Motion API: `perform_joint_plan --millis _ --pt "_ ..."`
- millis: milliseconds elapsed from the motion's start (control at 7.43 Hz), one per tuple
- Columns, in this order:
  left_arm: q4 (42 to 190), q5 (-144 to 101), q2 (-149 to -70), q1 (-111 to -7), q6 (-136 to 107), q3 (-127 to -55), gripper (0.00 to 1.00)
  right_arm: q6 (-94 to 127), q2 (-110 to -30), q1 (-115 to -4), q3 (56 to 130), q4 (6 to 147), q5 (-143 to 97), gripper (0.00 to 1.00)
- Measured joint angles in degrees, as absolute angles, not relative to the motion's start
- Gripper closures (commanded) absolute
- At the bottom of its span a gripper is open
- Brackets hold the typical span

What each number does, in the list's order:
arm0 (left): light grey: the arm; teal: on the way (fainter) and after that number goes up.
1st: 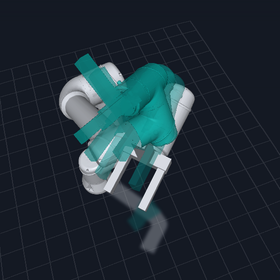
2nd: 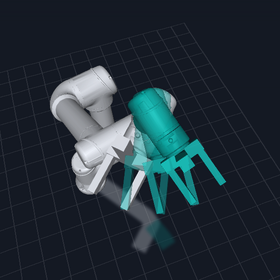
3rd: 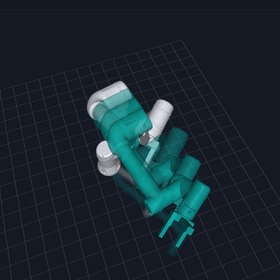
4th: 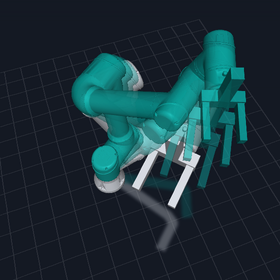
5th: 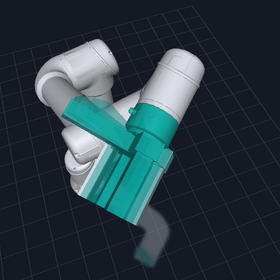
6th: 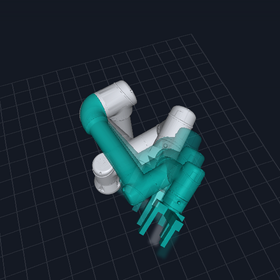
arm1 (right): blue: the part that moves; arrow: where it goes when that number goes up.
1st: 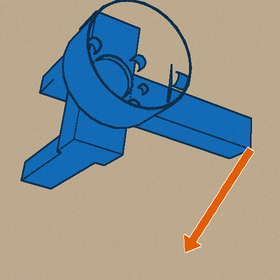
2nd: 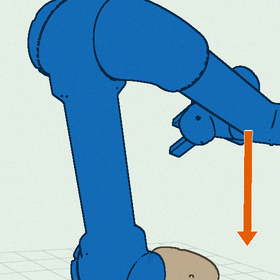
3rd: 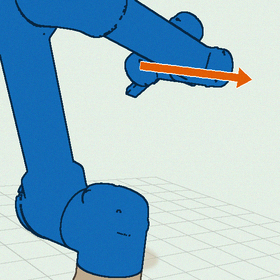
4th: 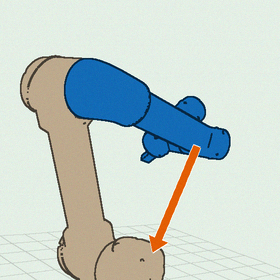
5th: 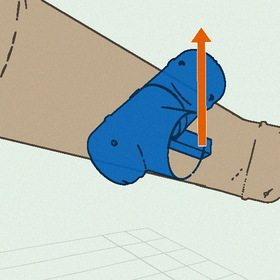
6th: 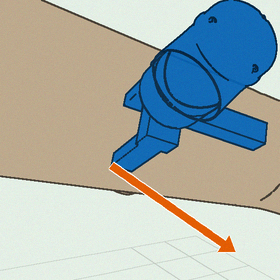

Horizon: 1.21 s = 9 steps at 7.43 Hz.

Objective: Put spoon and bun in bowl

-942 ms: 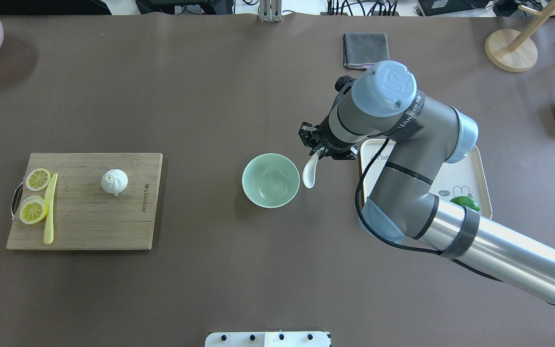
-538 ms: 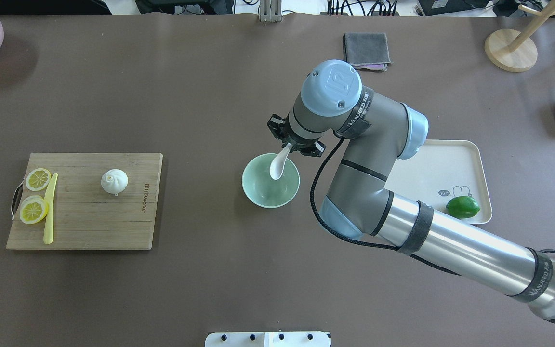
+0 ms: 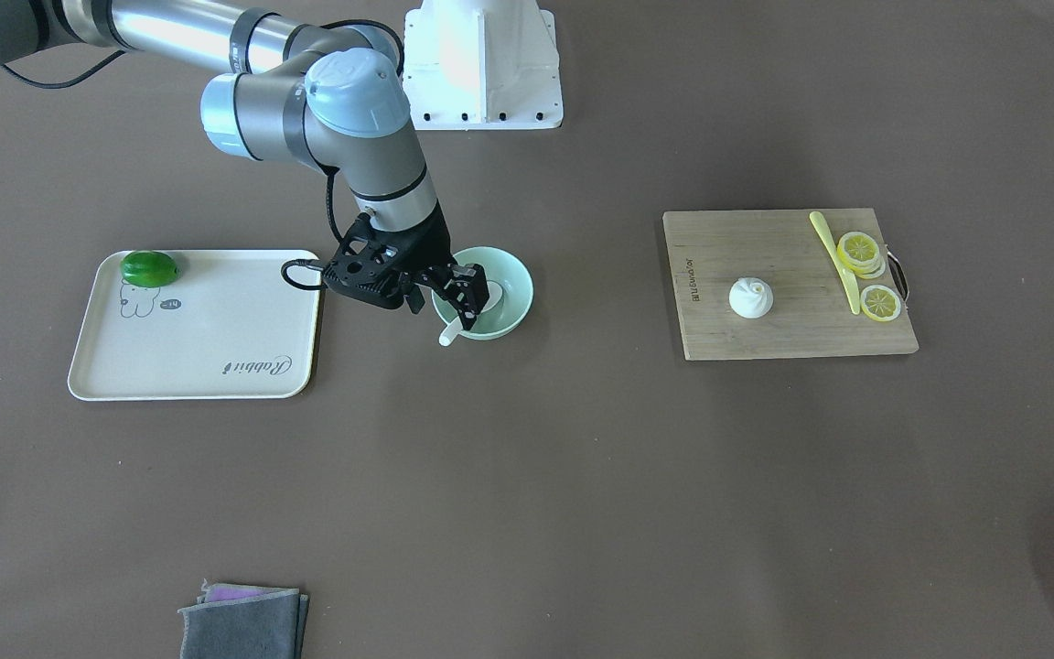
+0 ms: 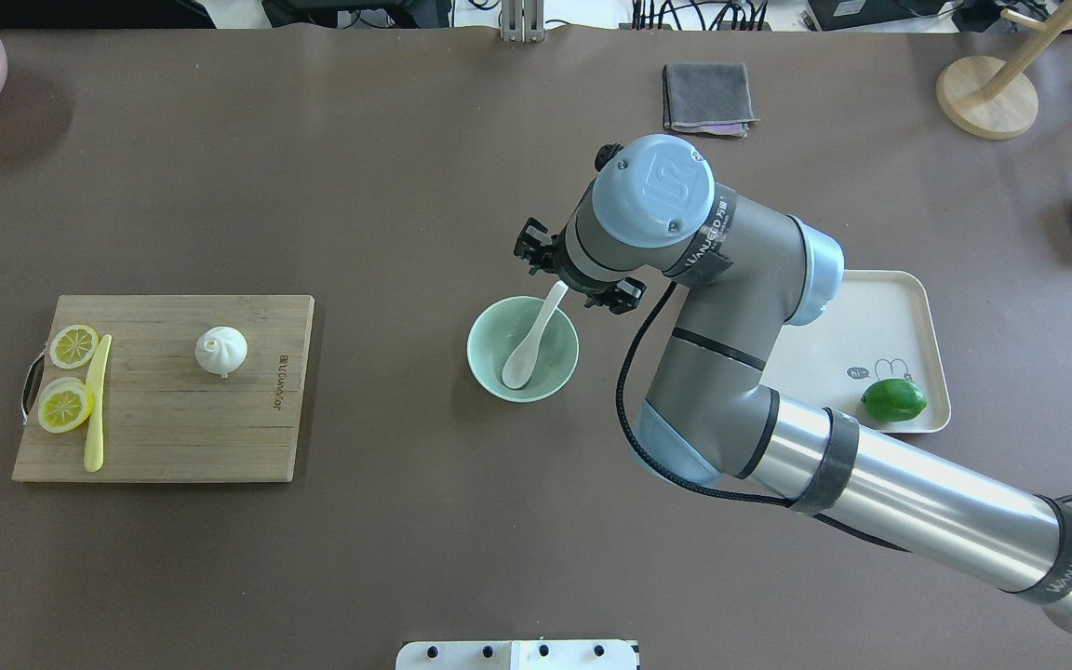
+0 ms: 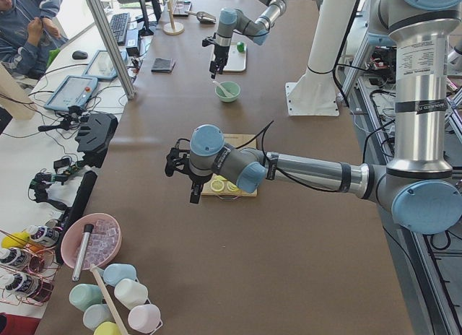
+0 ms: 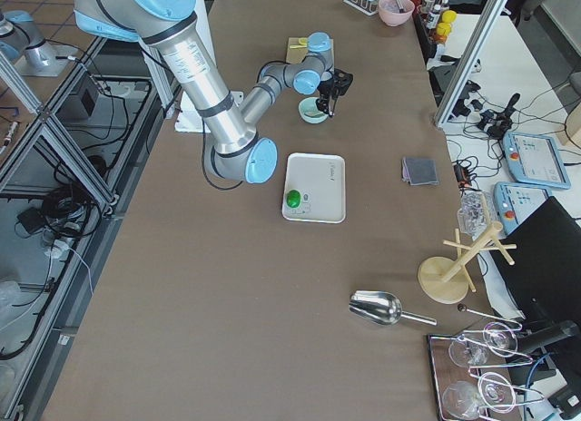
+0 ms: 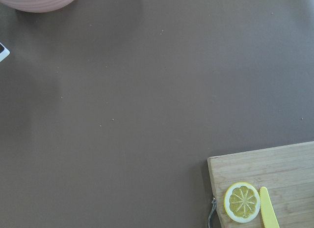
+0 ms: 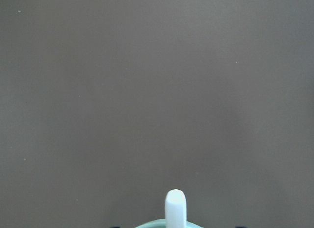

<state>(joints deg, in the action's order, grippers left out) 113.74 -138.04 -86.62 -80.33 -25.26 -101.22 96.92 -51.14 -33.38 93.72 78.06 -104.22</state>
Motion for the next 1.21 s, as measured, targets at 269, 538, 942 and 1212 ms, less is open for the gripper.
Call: perform_joint_plan --millis 269,538,942,1212 --pt "114.2 -136.8 -91.0 -74.3 -36.2 -101.8 0.02 93.1 -58.5 -35.7 101.5 78.3 -106.4 0.0" --pt "114.3 -131.1 -94.8 -66.0 -46.5 -103.8 0.02 86.6 -65.3 -40.8 105.5 78.3 -111.9 0.0" --pt "114.2 -118.8 -97.5 -51.5 -54.4 -104.5 0.07 73.9 -73.7 -47.9 107.5 77.9 -118.7 0.0" --pt "114.2 -114.9 -97.6 -45.6 -56.2 -104.4 0.12 70.1 -76.3 -50.8 107.6 77.9 -121.4 0.0"
